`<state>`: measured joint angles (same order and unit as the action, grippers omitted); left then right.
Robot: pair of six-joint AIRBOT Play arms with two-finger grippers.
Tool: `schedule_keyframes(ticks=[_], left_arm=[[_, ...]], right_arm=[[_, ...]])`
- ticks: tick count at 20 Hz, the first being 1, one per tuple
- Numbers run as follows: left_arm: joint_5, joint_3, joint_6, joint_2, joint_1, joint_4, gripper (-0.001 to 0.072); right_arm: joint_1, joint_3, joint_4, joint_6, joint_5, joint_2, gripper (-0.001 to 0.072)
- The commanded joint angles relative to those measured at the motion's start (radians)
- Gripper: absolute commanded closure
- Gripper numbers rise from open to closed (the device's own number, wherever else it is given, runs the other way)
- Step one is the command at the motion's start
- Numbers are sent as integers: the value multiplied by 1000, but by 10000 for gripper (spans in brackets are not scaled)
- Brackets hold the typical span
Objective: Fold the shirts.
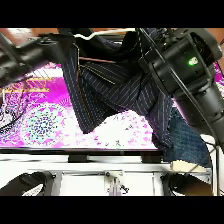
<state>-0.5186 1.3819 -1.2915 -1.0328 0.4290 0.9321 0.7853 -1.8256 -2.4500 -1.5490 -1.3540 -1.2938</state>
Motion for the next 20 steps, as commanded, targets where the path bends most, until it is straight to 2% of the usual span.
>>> schedule_keyframes(ticks=[1,2,5,9,12,17,18,20], left_arm=[[59,1,-4,-110,45,2,650],[46,1,0,-130,85,2,650],[27,0,119,-150,244,3,650],[92,0,128,-141,364,3,650],[132,1,128,-111,348,5,650],[214,1,128,7,228,29,647],[198,1,128,30,212,29,622],[171,1,128,63,207,29,304]], right_arm=[[50,-1,11,-74,-1,30,603],[61,-1,13,-100,0,41,603],[65,-4,16,-180,12,60,603],[66,-29,17,-246,89,60,603],[65,-35,17,-290,144,72,603],[66,-35,29,-352,259,121,603],[65,-35,36,-363,285,128,603],[66,-35,43,-371,322,135,603]])
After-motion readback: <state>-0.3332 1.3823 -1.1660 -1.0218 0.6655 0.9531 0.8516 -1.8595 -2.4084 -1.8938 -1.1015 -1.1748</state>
